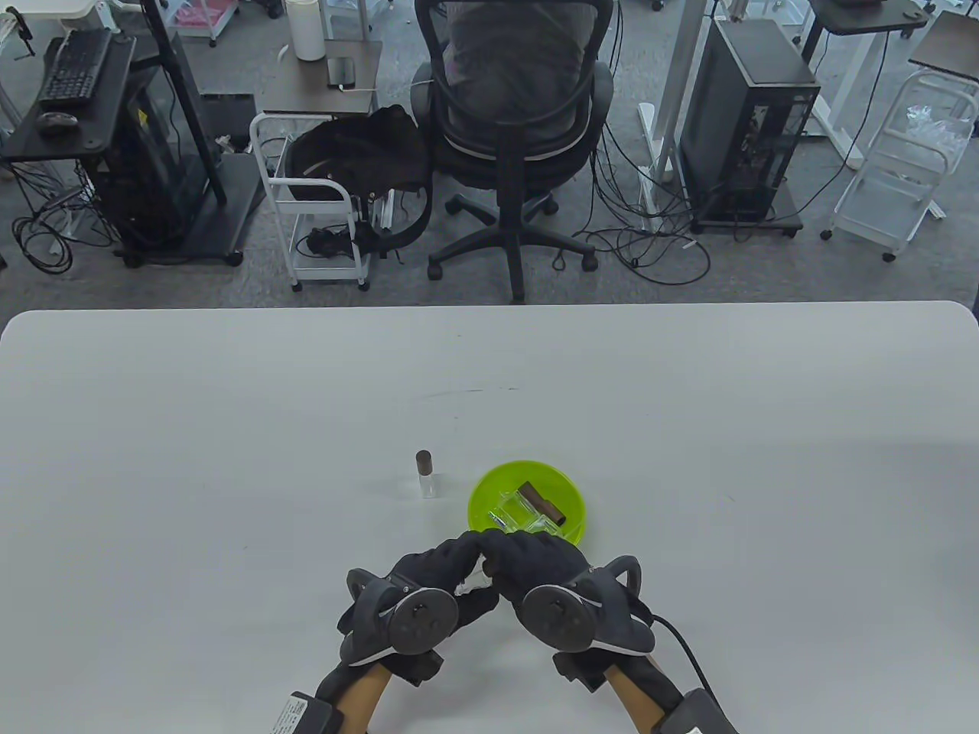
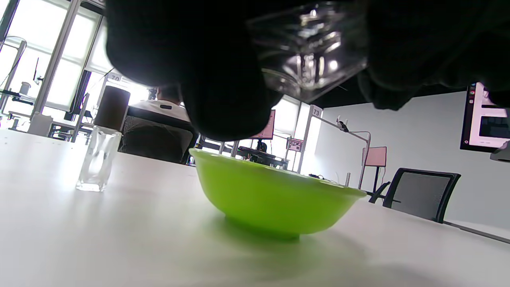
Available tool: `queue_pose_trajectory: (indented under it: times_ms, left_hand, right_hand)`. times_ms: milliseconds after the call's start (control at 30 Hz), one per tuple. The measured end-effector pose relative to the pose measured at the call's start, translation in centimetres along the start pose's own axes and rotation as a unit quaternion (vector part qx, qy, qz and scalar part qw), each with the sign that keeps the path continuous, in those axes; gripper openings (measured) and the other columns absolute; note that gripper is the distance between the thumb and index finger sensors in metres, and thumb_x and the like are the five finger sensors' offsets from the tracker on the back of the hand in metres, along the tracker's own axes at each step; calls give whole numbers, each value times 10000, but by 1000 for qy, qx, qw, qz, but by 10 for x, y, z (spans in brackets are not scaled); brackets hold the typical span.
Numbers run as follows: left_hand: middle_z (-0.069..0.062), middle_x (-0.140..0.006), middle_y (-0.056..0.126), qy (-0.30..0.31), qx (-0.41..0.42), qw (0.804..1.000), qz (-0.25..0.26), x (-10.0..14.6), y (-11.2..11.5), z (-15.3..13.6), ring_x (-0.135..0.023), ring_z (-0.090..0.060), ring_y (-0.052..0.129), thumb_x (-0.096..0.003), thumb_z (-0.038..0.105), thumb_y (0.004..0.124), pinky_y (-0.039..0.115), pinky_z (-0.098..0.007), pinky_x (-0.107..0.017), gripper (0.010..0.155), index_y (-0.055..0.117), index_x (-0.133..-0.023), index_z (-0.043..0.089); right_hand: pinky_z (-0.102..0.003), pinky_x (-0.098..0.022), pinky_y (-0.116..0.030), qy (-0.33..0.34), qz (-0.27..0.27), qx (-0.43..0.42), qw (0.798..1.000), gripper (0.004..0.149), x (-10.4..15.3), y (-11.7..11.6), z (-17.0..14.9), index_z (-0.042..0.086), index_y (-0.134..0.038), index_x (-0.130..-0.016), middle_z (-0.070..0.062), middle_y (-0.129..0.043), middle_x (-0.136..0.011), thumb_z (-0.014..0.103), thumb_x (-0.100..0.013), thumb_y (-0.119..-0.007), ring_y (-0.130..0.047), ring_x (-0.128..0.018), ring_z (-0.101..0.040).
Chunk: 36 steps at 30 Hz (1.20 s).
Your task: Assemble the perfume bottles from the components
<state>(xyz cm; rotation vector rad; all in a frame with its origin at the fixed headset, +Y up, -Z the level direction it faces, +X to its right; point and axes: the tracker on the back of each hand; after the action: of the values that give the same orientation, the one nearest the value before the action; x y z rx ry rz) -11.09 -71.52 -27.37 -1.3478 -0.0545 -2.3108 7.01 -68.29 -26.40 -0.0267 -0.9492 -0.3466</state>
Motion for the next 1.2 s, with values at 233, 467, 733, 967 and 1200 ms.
queue_pose_trajectory:
  times_ms: [233, 467, 733, 967, 1200]
  left_hand:
    - [-83, -863, 932, -43, 6, 999, 11, -1, -2, -14, -600, -176, 1080, -431, 674, 761, 912, -294, -487, 749, 693, -979, 168]
    - [-82, -1046, 769, -104, 34, 994, 30, -1, -9, -38, -851, -269, 909, -418, 689, 762, 775, -396, -660, 731, 671, -1012, 272]
    - [-78, -1021, 661, -192, 77, 977, 51, -10, -24, -82, -829, -276, 786, -416, 667, 780, 664, -459, -718, 729, 689, -1028, 281]
    - [-65, -968, 785, -271, 92, 957, 41, -26, -26, -121, -759, -244, 902, -412, 627, 827, 759, -417, -658, 751, 697, -1026, 213]
    - [-75, -1022, 778, -356, 112, 927, -42, -43, -9, -157, -831, -277, 903, -417, 568, 882, 729, -455, -697, 763, 643, -1051, 217]
  right_hand:
    - [-699, -759, -532, -89, 1, 104, 991, 774, 19, 14, -37, 167, -287, -1191, -273, -400, -1230, 551, -583, -575, -535, -1082, -562]
    - [-773, -741, -431, -207, 68, 131, 967, 857, 50, -4, -105, 155, -201, -1190, -352, -226, -1216, 626, -559, -541, -297, -1079, -677]
    - [-773, -742, -425, -240, 80, 113, 961, 859, 55, -7, -120, 146, -205, -1189, -349, -221, -1215, 628, -560, -536, -298, -1079, -676]
    - [-771, -745, -423, -243, 84, 121, 959, 863, 55, -7, -120, 146, -198, -1187, -343, -228, -1217, 633, -559, -535, -301, -1086, -668]
    - [-771, -744, -426, -244, 85, 123, 958, 867, 55, -6, -121, 142, -197, -1184, -340, -245, -1218, 634, -557, -536, -313, -1088, -663]
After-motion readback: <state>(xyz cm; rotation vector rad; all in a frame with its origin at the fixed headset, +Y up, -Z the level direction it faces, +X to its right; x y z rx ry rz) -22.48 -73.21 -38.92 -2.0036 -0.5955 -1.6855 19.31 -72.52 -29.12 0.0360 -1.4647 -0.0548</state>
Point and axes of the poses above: the tracker on the back of each hand, its own z axis roughly to the thumb side, its own x axis roughly from the fingertips to the wrist, y = z × x
